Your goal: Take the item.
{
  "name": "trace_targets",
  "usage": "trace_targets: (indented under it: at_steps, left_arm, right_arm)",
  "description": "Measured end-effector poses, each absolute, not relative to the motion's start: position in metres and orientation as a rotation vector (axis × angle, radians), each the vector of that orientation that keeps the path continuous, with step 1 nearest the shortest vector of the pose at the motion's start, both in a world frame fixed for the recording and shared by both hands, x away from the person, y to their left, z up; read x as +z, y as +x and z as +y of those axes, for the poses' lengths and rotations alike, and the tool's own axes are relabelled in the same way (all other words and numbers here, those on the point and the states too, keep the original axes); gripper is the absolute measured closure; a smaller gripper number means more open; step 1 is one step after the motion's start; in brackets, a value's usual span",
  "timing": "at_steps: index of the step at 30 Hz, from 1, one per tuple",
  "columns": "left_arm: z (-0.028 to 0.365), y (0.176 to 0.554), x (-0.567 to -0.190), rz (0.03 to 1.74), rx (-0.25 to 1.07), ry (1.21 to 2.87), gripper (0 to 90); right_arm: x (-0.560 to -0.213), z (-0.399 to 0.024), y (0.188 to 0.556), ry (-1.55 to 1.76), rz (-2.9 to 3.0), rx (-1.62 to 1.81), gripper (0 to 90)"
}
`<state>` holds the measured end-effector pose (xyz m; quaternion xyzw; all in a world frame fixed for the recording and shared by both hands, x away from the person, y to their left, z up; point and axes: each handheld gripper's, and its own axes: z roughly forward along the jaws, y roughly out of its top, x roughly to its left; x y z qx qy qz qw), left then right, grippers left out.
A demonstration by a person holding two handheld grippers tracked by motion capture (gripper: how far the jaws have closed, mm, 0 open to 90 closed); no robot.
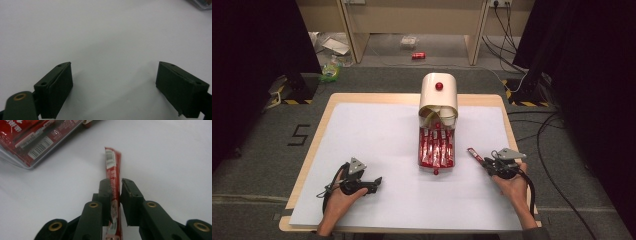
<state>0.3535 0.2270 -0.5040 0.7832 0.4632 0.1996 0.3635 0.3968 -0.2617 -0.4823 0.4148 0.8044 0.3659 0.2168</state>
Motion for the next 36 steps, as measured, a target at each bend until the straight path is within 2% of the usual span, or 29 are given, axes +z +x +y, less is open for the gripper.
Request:
trace_targets:
  at_steps: [6,8,9,11,18,27,36]
  left_arm:
    - [0.227,0.353,-0.504,1.192,0.514,2.016,13.1]
    - [0.227,0.354,-0.504,1.192,0.513,2.015,13.1]
    - [0.227,0.354,-0.504,1.192,0.513,2.015,13.1]
    - [0.227,0.353,-0.504,1.192,0.514,2.015,13.1]
    - [0.227,0.353,-0.504,1.192,0.513,2.016,13.1]
    - [0.227,0.353,-0.504,1.192,0.513,2.015,13.1]
    - [0.227,0.354,-0.504,1.192,0.512,2.015,13.1]
  right_arm:
    - [-0.481,-0.262,0.396,1.151,2.218,1.029,71.7]
    - [-0.479,-0.261,0.396,1.156,2.207,1.047,65.2]
    - [-0.479,-0.261,0.396,1.156,2.207,1.047,65.2]
    - [-0.475,-0.260,0.396,1.171,2.173,1.101,57.7]
    - [-0.465,-0.253,0.393,1.159,2.116,1.198,45.6]
    - [-0.456,-0.240,0.385,1.134,2.101,1.213,35.3]
    - [-0.452,-0.232,0.374,1.107,2.084,1.237,34.7]
